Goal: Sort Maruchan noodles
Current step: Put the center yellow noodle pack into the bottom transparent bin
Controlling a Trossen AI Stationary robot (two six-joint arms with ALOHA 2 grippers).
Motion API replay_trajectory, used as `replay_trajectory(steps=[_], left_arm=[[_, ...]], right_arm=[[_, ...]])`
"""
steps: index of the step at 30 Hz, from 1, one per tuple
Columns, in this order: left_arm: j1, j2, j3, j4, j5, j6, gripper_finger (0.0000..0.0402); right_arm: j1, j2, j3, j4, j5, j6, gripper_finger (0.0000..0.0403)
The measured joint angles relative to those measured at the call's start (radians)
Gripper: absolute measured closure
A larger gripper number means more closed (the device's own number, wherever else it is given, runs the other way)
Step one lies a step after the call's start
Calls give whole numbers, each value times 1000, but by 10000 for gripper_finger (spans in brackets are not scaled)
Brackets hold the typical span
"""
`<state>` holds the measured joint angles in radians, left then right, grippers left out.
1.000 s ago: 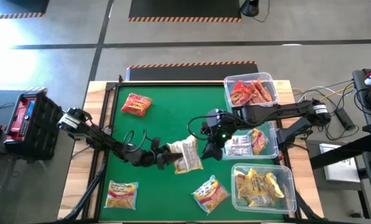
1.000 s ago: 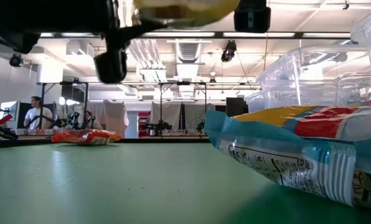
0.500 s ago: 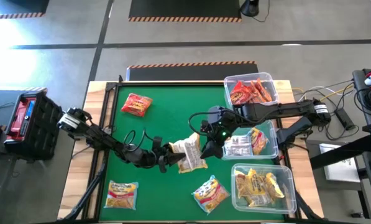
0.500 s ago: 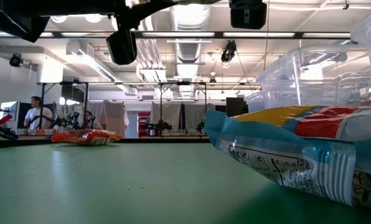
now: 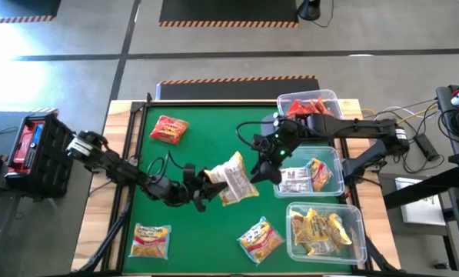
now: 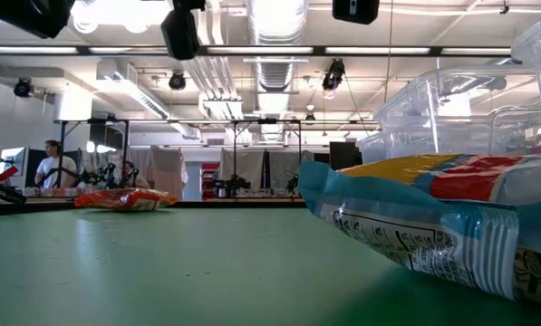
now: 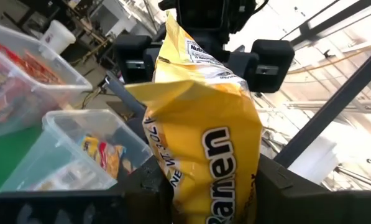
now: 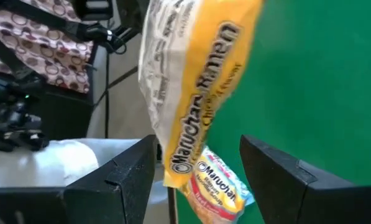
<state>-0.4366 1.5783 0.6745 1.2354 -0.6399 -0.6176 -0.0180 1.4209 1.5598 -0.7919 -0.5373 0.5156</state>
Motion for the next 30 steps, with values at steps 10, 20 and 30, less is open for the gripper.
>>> replay_trajectory(steps=[10,20,30], left_arm=[[0,-7,20,-1,-5,58,288],[14,-25,20,8,-7,110,288],[49,-43,20,32,-7,175,288]], right_arm=[[-9,-1,56,-21,152,-17,181],[-15,1,108,-16,137,-12,140],[-15,8,114,13,118,-14,112]])
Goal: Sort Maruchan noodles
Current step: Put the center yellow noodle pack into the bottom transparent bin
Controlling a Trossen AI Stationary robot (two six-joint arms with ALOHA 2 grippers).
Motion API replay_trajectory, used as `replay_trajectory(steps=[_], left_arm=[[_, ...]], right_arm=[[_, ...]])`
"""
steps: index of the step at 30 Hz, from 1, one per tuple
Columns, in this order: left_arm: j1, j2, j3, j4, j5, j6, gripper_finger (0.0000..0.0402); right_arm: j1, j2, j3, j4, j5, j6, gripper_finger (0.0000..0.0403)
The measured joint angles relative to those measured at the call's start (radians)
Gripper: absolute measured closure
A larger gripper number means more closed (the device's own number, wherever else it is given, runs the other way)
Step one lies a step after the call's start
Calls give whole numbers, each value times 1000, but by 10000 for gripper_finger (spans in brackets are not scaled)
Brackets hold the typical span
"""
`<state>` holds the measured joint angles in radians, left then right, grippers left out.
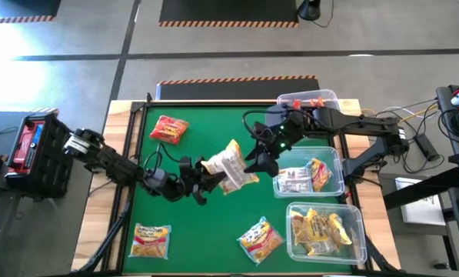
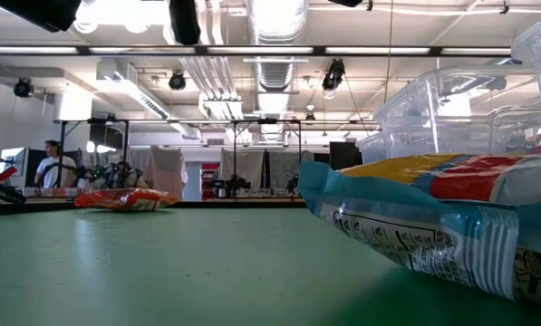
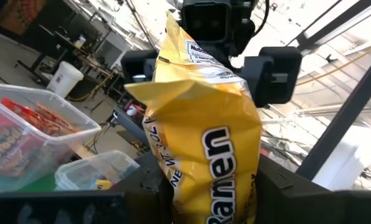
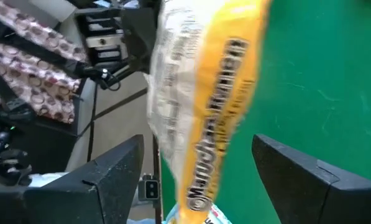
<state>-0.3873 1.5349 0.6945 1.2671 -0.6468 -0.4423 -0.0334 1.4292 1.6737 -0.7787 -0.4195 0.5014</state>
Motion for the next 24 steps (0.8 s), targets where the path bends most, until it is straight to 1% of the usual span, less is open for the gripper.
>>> replay_trajectory(steps=[4,12,19,24], left_arm=[[19,0,14,-3,2,12,288],[39,0,99,-11,10,172,288],[43,25,158,-50,10,201,288],[48,35,163,-52,9,199,285]], right_arm=[[0,2,0,30,-7,-38,112],[0,2,0,61,-2,-42,115],[2,7,0,72,-7,-82,115],[9,9,-1,82,-9,-165,119]])
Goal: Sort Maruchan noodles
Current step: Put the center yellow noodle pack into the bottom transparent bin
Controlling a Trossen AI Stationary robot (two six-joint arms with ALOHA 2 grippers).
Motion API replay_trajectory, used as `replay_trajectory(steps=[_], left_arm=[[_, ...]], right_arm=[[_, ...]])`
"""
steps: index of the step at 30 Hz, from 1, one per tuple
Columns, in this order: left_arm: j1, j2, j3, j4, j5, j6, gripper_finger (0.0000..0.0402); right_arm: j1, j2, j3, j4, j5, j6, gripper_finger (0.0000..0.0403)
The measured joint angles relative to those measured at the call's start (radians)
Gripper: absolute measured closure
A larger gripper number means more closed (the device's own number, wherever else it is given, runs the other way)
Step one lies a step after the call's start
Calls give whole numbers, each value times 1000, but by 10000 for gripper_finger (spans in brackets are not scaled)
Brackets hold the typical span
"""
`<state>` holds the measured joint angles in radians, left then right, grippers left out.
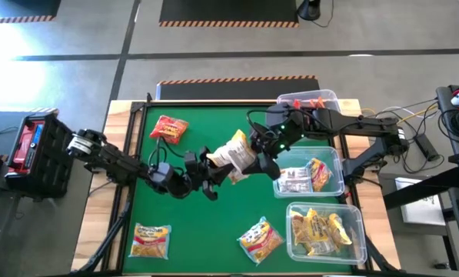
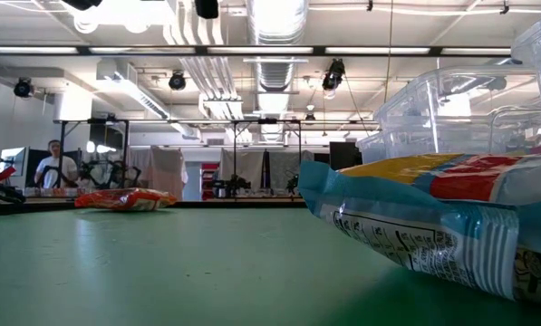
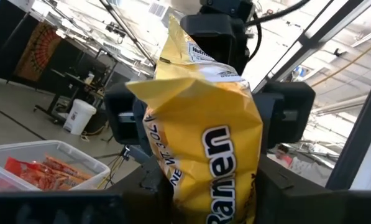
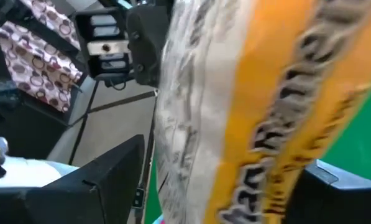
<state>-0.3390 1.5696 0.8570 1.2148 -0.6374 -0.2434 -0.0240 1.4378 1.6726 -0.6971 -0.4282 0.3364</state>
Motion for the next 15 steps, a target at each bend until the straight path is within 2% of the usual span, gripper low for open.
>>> replay_trajectory(steps=[4,15], left_arm=[[1,0,0,-1,-2,0,280],[4,0,0,-4,-44,-20,273]], right_arm=[[0,2,0,-1,-1,-27,145],[-1,3,-1,-2,4,-59,263]])
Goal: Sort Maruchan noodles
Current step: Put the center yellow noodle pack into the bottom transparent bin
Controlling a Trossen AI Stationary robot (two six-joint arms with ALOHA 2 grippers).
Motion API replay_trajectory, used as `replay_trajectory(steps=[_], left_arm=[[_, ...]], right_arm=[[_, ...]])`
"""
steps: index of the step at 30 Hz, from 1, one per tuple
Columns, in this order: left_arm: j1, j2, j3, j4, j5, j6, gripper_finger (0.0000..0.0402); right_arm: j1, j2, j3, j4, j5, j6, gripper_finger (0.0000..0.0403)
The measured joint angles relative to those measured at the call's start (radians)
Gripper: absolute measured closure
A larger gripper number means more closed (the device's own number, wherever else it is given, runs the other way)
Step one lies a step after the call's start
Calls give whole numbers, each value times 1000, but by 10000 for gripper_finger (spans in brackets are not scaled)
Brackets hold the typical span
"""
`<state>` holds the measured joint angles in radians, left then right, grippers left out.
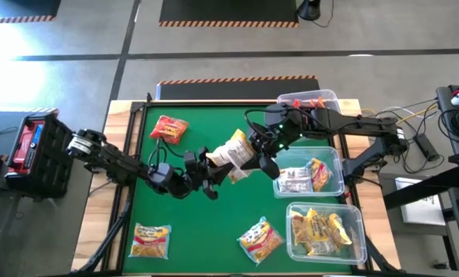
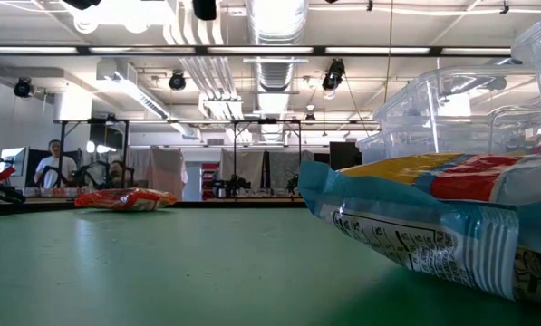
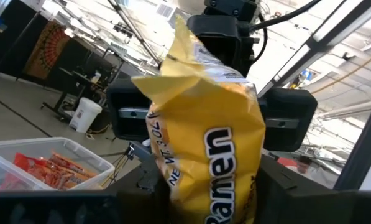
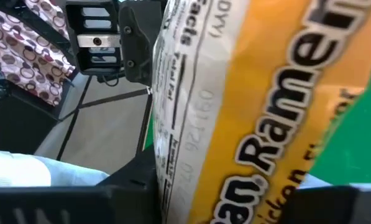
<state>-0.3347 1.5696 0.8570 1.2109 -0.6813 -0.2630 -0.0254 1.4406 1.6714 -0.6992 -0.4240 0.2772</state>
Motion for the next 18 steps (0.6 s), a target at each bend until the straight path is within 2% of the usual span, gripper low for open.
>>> replay_trajectory(steps=[6,13,18], left_arm=[[0,0,0,-18,-18,-38,231],[1,-1,0,-39,-25,-38,171],[2,-1,-1,-57,-83,-77,157]], right_arm=[[0,0,0,-5,4,0,292],[-3,-3,0,-9,-3,-1,292],[-24,-8,6,-70,4,-13,292]])
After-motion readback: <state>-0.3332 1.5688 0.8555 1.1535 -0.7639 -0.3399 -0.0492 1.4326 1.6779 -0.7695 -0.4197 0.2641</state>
